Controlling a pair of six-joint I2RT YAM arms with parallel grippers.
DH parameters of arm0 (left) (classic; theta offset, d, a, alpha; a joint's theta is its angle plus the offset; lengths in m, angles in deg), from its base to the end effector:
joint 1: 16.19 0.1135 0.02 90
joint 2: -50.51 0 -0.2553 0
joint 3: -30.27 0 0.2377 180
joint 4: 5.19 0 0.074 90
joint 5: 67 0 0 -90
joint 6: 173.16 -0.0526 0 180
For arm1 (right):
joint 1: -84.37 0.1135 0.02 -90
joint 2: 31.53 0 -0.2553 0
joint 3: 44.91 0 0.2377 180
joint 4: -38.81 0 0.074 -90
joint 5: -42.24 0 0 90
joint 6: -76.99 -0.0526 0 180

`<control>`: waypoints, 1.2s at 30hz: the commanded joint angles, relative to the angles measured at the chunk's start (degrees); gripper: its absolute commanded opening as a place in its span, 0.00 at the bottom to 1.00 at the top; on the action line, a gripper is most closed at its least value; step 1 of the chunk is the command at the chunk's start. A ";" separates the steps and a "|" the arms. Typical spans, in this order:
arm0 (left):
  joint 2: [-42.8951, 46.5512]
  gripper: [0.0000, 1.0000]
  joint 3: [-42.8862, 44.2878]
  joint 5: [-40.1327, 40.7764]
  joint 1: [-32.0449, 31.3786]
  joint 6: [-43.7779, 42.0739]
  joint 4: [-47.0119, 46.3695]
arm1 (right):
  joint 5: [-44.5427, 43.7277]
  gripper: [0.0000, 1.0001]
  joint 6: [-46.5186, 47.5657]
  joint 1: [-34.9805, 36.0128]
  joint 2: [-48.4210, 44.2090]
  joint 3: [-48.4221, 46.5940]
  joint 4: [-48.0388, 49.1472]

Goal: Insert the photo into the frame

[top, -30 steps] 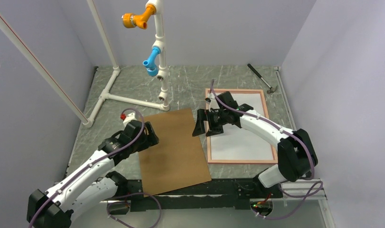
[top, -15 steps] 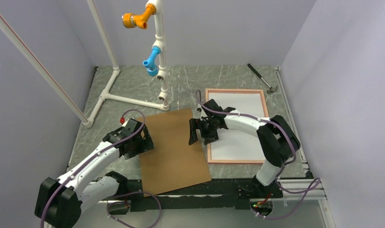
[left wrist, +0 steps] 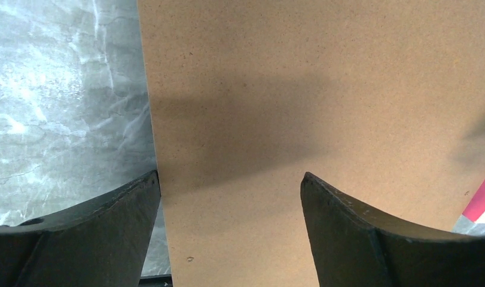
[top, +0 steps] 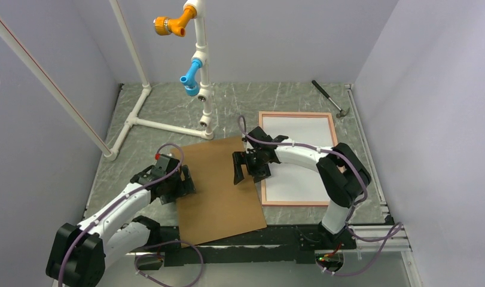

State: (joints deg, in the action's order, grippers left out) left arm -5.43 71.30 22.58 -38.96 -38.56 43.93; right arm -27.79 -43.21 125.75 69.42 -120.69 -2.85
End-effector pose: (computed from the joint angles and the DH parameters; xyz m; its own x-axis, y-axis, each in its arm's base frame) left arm 0.1494 -0.0631 0.1500 -0.8641 -0.3988 -0.3072 -0.3044 0.8999 -0.3122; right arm 0.2374 0.2331 0.1496 -0.9594 -0.2152 -0.1821 -0.2771 0.8384 0.4693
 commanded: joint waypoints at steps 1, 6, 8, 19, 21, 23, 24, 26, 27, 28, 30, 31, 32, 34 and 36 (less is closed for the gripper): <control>1.83 0.87 -2.06 -8.54 -0.18 -0.04 -7.96 | 5.46 0.94 -2.89 0.58 -6.08 0.95 4.50; 2.61 0.84 -2.81 -12.42 -0.24 0.56 -11.22 | 8.70 0.94 -5.36 0.57 -12.79 2.50 5.60; 2.05 0.83 -3.03 -14.65 -0.61 0.93 -13.45 | 8.88 0.94 -5.93 0.49 -15.46 2.99 5.06; -10.67 0.84 7.04 -9.94 -15.07 4.95 -18.83 | 1.23 0.95 -5.94 0.41 -28.83 8.51 -4.05; -14.37 0.84 9.40 -9.10 -17.50 5.45 -19.90 | -2.33 0.95 -5.81 0.43 -31.58 9.88 -6.90; -18.05 0.85 12.16 -7.79 -19.98 5.84 -19.24 | -7.44 0.95 -5.85 0.36 -33.54 11.19 -10.41; -19.42 0.85 13.83 -6.34 -20.72 6.11 -18.30 | -10.99 0.96 -5.69 0.36 -34.15 11.94 -11.79; -20.72 0.90 14.86 -3.98 -21.65 7.36 -16.40 | -15.81 0.98 -5.22 0.19 -34.34 13.16 -14.60; -20.67 0.91 14.64 -3.08 -21.67 8.03 -15.77 | -18.00 0.98 -5.05 0.05 -34.02 13.41 -16.05; -20.27 0.93 14.25 -2.03 -21.64 8.55 -15.00 | -19.54 0.99 -4.93 -0.08 -33.71 13.62 -17.11; -18.80 0.95 13.35 -0.28 -21.65 9.08 -13.60 | -23.37 1.00 -4.55 -0.90 -32.81 13.93 -18.58; -18.05 0.96 13.04 0.18 -21.59 9.03 -12.75 | -24.45 1.00 -4.42 -1.66 -32.42 14.04 -18.99; -17.32 0.96 12.85 0.24 -21.54 9.02 -11.53 | -24.90 1.00 -4.12 -2.57 -32.09 14.22 -19.17; -15.93 0.96 12.61 2.39 -21.54 8.72 -9.33 | -24.23 1.00 -3.26 -5.40 -31.62 14.87 -18.75; -14.52 0.96 12.26 3.54 -21.56 8.49 -7.71 | -20.88 1.00 -1.93 -9.25 -31.76 16.16 -17.12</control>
State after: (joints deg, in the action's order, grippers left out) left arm -23.64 83.54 22.51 -60.33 -31.26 34.20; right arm -48.79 -46.51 121.80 37.62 -106.18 -21.17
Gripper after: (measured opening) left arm 0.959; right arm 0.994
